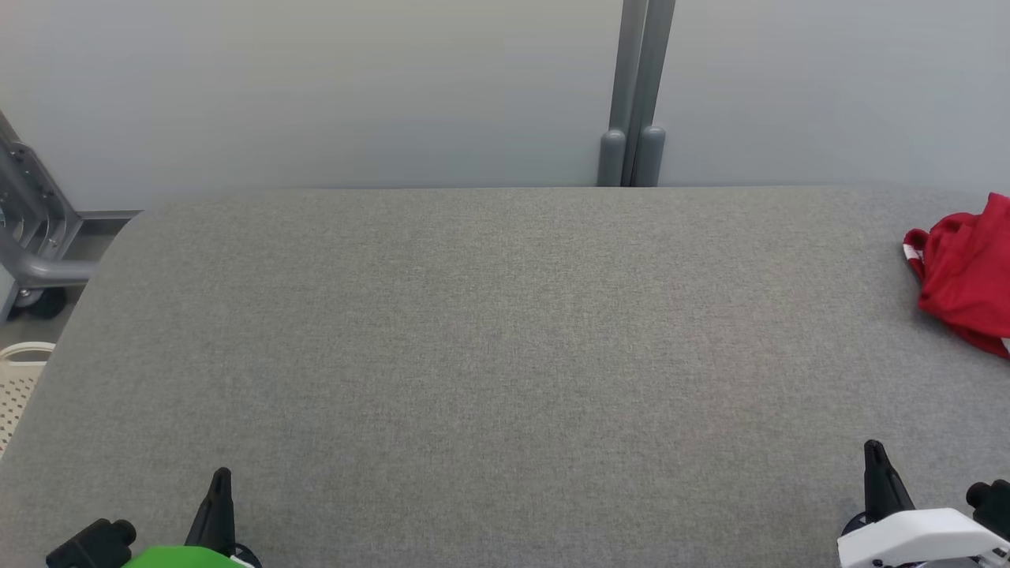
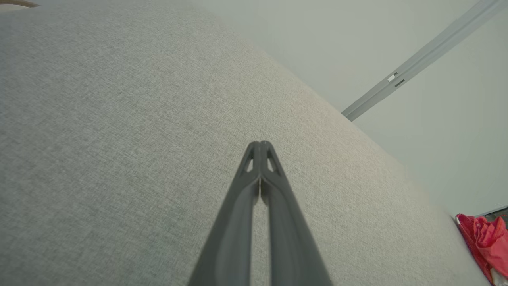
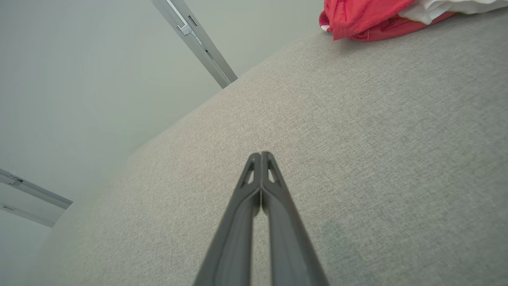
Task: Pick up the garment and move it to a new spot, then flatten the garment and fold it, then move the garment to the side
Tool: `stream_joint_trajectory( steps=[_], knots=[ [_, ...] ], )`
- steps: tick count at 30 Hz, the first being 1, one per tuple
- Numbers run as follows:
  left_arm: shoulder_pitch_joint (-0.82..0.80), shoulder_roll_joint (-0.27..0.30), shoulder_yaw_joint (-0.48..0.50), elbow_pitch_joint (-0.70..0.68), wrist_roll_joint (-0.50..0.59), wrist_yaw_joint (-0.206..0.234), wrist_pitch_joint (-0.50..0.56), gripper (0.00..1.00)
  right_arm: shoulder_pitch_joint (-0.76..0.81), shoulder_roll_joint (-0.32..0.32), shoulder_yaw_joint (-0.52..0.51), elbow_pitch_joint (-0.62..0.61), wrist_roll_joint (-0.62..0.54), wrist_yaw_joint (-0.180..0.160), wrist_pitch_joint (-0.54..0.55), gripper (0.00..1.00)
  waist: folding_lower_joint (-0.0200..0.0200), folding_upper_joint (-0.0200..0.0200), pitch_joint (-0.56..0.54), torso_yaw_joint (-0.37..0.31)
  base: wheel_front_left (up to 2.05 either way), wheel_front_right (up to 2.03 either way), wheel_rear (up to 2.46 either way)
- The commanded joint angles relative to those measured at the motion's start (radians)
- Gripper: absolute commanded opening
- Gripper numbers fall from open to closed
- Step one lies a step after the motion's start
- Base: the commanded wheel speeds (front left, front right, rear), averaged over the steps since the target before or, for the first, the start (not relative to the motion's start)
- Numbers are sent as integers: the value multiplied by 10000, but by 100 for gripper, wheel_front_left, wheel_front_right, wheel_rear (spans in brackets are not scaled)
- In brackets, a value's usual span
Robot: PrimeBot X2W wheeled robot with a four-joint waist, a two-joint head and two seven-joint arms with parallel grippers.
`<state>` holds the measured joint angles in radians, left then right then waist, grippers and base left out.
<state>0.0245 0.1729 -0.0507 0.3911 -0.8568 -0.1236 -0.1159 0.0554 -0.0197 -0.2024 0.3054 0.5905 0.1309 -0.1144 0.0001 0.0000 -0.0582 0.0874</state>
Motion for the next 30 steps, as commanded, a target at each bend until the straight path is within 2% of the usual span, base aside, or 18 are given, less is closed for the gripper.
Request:
stream_joint_trajectory(
  steps=[1,30],
  knots=[
    [-342,9,127,-188,-327,-33,71,0,-264,-112,39,-181,425,2,79,0,0,0,12,-15,0,0,0],
    [-824,-484,725,-662,-3221,-60,955,0,-886,-203,346,-340,4321,2,978,0,-1,0,196,-277,0,0,0]
  ],
)
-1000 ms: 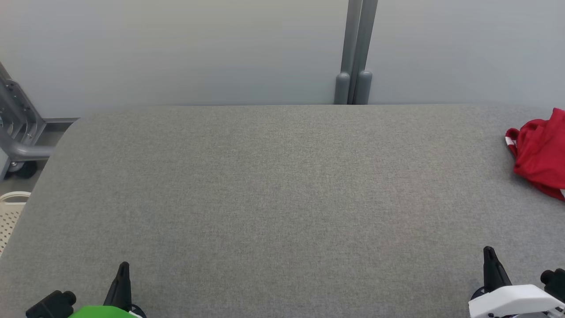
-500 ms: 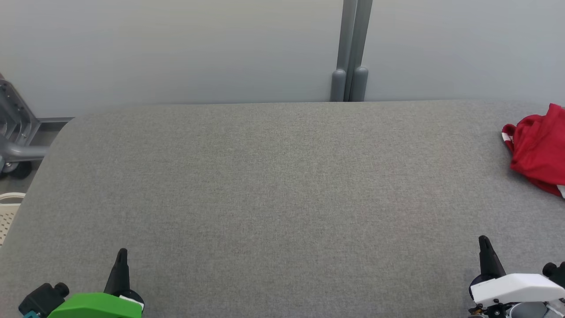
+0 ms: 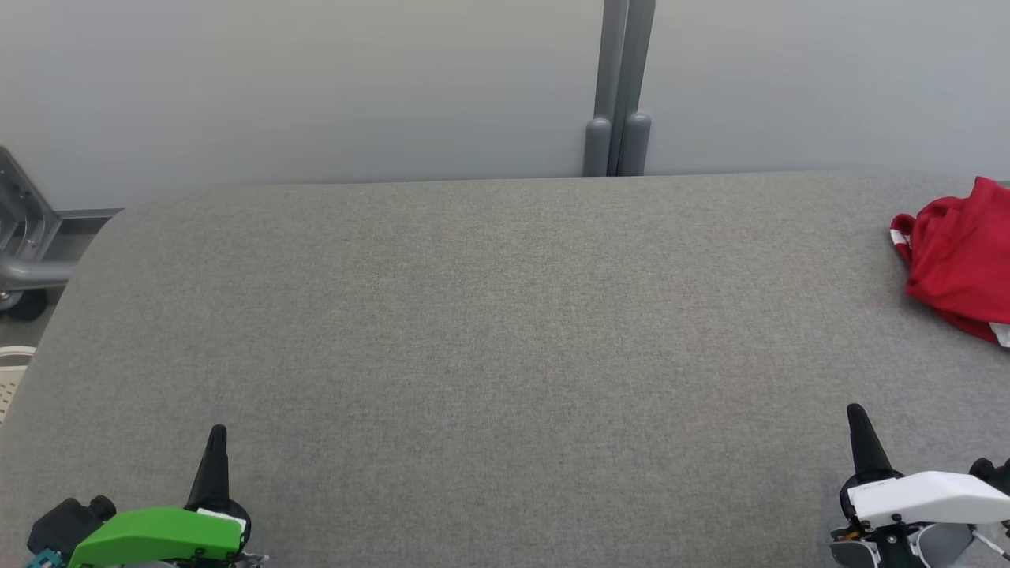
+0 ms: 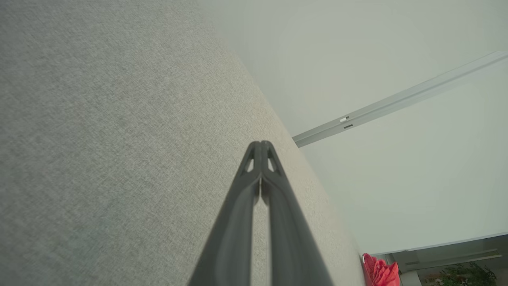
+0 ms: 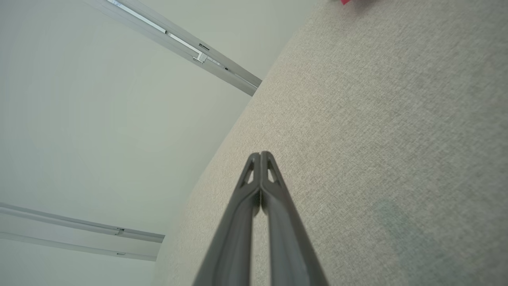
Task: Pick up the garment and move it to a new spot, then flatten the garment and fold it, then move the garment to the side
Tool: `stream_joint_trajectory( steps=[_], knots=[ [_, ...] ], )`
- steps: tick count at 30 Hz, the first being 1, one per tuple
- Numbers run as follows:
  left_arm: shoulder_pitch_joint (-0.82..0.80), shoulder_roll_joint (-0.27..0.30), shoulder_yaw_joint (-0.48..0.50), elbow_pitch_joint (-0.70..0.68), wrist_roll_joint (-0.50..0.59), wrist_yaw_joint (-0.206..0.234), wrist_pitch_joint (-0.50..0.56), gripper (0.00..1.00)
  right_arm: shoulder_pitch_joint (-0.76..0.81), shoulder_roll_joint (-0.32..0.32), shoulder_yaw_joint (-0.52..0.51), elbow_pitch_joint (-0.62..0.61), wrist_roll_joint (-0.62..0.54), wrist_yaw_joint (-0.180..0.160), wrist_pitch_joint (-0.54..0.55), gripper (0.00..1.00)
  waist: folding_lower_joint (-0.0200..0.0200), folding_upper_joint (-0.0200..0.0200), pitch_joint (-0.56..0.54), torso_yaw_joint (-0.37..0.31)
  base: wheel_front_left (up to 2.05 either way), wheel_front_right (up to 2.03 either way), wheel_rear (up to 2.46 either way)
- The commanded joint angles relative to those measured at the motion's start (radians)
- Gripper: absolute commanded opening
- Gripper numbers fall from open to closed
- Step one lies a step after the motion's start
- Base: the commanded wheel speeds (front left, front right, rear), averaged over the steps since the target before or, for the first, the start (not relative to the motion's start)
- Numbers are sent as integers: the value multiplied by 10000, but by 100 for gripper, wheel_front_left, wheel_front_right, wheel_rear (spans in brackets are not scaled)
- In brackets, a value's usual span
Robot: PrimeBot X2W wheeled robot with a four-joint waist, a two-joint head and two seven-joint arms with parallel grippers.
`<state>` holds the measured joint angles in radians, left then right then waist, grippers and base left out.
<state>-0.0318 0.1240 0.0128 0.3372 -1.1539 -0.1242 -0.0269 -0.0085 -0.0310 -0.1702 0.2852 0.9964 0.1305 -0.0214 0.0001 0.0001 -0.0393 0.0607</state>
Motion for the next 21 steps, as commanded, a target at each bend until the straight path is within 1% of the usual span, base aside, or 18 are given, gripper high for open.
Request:
stream_joint_trajectory(
  steps=[1,21],
  knots=[
    [-279,-10,108,-138,-329,-55,85,0,-267,-93,34,-144,382,6,79,0,-1,-1,14,-19,0,0,0],
    [-561,-292,439,-403,-1957,-74,589,0,-608,-141,207,-225,2575,5,585,0,-1,-1,145,-206,0,0,0]
  ],
)
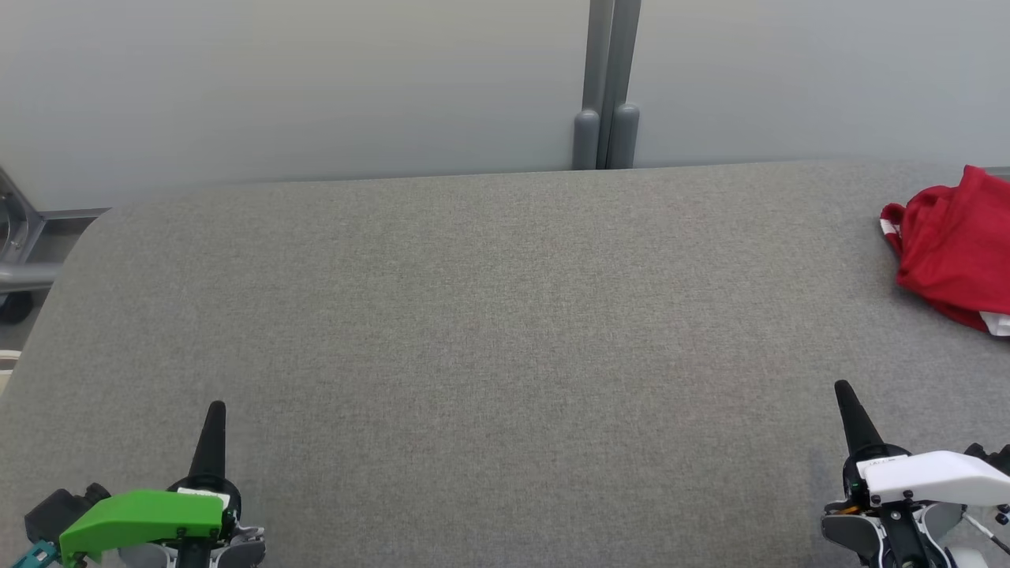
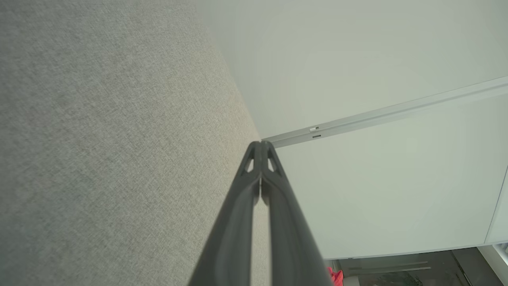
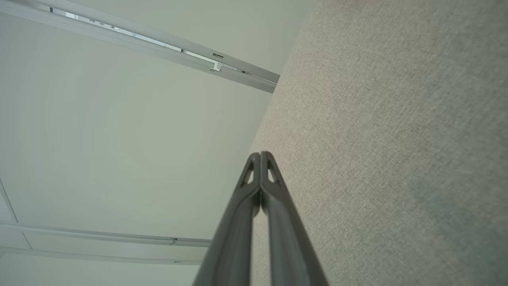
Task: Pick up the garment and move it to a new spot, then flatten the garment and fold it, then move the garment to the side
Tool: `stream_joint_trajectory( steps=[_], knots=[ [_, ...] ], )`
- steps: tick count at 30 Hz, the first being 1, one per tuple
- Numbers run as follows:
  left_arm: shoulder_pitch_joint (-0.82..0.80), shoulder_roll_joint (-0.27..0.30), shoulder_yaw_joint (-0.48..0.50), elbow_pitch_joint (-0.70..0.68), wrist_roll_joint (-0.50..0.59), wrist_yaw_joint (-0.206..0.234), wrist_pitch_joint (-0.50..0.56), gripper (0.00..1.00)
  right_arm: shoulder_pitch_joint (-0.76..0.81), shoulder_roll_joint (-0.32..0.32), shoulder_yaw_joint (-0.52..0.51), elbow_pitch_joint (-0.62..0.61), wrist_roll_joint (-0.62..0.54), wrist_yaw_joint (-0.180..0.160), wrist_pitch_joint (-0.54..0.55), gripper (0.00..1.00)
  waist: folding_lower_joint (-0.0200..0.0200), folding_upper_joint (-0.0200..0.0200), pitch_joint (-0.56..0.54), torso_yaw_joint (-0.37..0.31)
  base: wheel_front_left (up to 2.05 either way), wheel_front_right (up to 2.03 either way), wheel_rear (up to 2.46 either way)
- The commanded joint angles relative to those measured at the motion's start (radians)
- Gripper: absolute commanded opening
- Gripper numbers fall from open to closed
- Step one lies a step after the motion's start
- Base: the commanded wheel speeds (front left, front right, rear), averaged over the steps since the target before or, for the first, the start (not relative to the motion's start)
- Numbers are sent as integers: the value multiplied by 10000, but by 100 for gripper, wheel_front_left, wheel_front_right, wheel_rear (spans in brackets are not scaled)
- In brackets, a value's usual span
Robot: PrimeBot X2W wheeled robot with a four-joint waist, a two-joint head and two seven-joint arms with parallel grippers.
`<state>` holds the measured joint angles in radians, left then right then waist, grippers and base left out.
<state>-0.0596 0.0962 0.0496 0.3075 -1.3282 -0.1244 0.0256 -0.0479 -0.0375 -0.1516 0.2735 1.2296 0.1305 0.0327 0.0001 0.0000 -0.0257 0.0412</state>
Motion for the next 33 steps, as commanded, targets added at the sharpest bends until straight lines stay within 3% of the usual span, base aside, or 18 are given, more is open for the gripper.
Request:
stream_joint_trajectory(
  steps=[1,33],
  knots=[
    [-289,-24,86,-118,-292,-73,77,0,-233,-79,29,-112,348,5,73,0,-1,0,16,-21,0,0,0],
    [-605,-370,503,-439,-2274,-82,701,0,-636,-138,245,-203,3067,4,720,0,-1,0,219,-311,0,0,0]
  ],
)
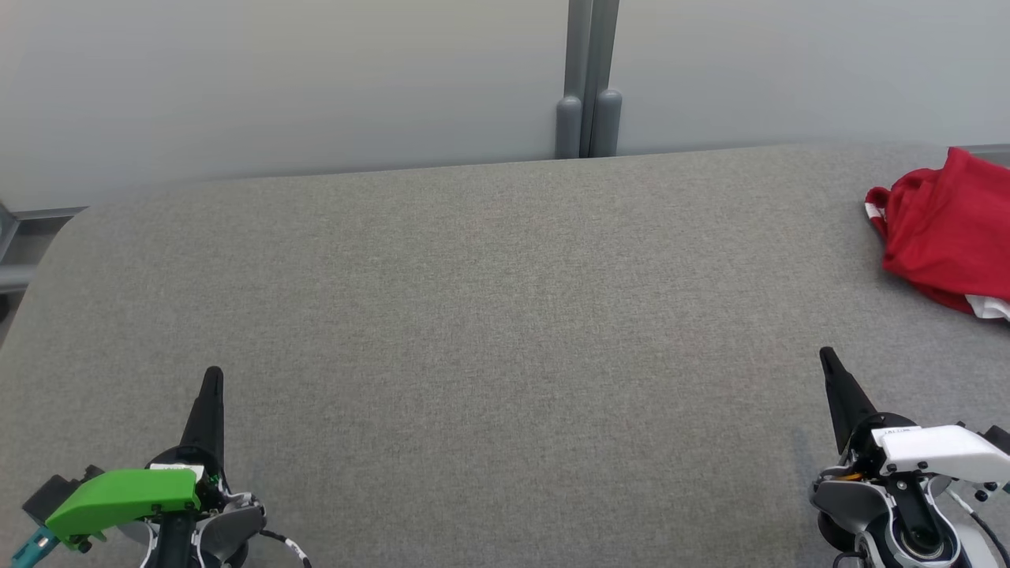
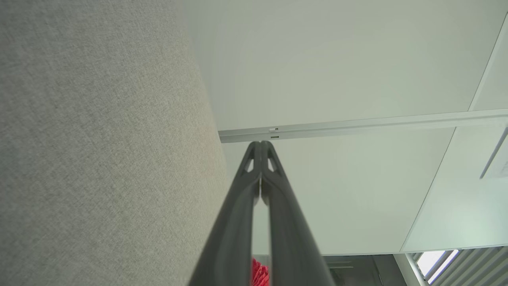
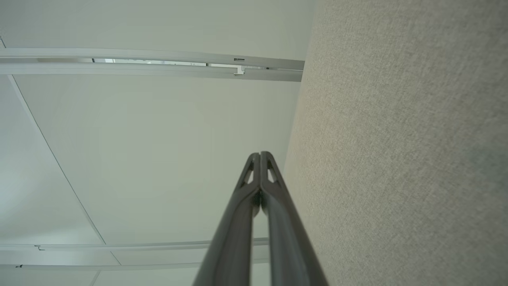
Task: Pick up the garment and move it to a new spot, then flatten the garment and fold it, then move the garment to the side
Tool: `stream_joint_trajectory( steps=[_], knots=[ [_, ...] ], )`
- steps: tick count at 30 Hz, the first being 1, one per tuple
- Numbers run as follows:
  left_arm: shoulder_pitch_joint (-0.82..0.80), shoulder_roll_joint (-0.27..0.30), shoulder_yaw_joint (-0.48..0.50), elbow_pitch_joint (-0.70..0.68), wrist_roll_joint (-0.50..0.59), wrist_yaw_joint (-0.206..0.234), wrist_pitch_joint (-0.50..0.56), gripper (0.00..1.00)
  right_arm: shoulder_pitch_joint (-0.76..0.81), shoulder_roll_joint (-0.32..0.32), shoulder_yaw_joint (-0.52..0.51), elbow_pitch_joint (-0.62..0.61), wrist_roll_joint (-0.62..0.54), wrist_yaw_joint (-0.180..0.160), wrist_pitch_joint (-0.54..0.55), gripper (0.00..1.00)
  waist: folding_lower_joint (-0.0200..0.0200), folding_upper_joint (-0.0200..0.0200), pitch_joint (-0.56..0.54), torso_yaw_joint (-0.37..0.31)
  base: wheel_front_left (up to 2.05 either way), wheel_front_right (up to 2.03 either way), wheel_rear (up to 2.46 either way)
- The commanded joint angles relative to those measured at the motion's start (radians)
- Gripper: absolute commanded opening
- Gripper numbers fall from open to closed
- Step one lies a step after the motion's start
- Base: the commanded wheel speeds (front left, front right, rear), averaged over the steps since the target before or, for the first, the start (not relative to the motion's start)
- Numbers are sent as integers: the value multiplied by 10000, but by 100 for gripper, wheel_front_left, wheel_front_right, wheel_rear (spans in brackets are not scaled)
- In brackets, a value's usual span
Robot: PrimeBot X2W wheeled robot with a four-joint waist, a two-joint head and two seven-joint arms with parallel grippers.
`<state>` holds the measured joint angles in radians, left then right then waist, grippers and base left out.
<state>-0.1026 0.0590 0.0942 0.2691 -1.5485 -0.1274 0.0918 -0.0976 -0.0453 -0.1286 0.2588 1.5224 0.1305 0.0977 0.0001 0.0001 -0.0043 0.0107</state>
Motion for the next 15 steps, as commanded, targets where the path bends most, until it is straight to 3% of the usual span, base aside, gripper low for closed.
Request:
stream_joint_trajectory(
  steps=[1,15],
  knots=[
    [-181,-11,67,-61,-139,-53,61,0,-149,-61,22,-59,223,4,78,0,-1,-1,12,-15,0,0,0],
    [-259,-102,171,-148,-646,-59,206,0,-251,-74,75,-78,915,4,239,0,-1,-1,76,-107,0,0,0]
  ],
)
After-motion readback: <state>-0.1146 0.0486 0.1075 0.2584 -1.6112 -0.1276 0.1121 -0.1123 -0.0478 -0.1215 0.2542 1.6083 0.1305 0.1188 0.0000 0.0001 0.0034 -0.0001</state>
